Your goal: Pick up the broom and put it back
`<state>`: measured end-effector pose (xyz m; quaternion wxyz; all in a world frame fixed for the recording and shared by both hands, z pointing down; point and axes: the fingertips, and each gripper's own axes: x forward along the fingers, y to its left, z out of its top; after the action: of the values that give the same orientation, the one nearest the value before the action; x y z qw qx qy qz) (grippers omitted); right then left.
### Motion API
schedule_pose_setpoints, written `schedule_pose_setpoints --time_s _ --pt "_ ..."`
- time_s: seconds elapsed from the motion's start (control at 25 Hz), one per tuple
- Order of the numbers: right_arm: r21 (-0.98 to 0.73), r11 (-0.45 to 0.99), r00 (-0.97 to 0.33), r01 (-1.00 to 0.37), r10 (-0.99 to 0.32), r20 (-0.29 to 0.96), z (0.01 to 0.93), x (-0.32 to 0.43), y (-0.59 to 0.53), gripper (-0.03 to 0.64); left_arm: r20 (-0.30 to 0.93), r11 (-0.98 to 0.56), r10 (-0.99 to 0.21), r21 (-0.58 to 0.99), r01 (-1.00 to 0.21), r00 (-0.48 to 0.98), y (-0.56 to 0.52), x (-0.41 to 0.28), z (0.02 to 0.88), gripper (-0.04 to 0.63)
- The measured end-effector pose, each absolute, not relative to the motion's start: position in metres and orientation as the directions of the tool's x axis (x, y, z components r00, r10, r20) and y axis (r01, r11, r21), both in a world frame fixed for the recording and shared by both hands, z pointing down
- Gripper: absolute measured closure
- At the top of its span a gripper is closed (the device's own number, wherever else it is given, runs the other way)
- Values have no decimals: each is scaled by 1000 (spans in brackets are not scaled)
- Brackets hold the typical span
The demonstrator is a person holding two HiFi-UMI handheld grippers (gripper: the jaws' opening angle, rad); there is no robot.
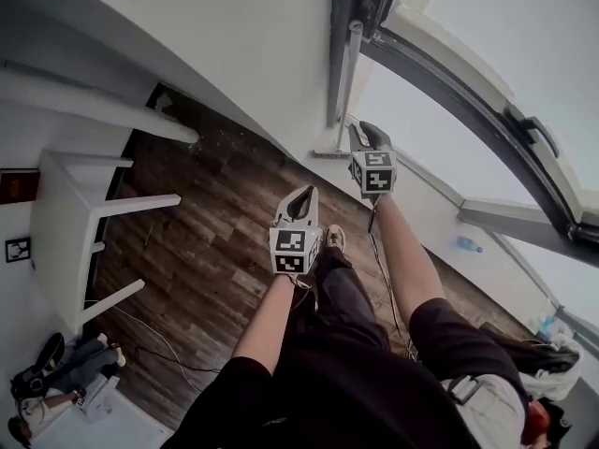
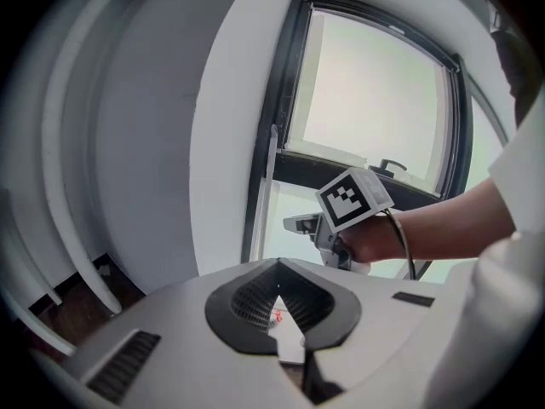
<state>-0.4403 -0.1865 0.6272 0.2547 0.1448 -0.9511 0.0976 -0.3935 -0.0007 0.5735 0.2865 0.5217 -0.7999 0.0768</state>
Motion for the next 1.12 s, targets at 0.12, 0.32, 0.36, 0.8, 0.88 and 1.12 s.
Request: schedule_pose_setpoints --time_s 0.12,0.32,0.36,0.8,0.88,1.12 --pt "-100 938 -833 -332 -242 497 605 -420 -162 542 516 439 -804 182 -880 -295 15 -388 560 595" --pt "-43 931 -830 -362 -301 470 563 -388 -113 594 478 408 -833 190 -893 -279 53 -379 532 595" --pt "-25 927 -829 -374 -322 457 552 -384 -106 595 465 397 -841 186 -899 -276 57 -380 525 595" --pt "83 911 -862 -403 -409 301 445 -322 -5 595 321 292 -917 130 -947 -239 96 -367 458 595" --pt "120 898 -860 -424 -441 258 423 -304 14 595 284 274 -931 126 -953 -230 109 -360 443 595" --pt "164 883 -868 -440 -465 176 377 -272 75 595 193 250 -956 127 -960 -223 143 -349 402 595"
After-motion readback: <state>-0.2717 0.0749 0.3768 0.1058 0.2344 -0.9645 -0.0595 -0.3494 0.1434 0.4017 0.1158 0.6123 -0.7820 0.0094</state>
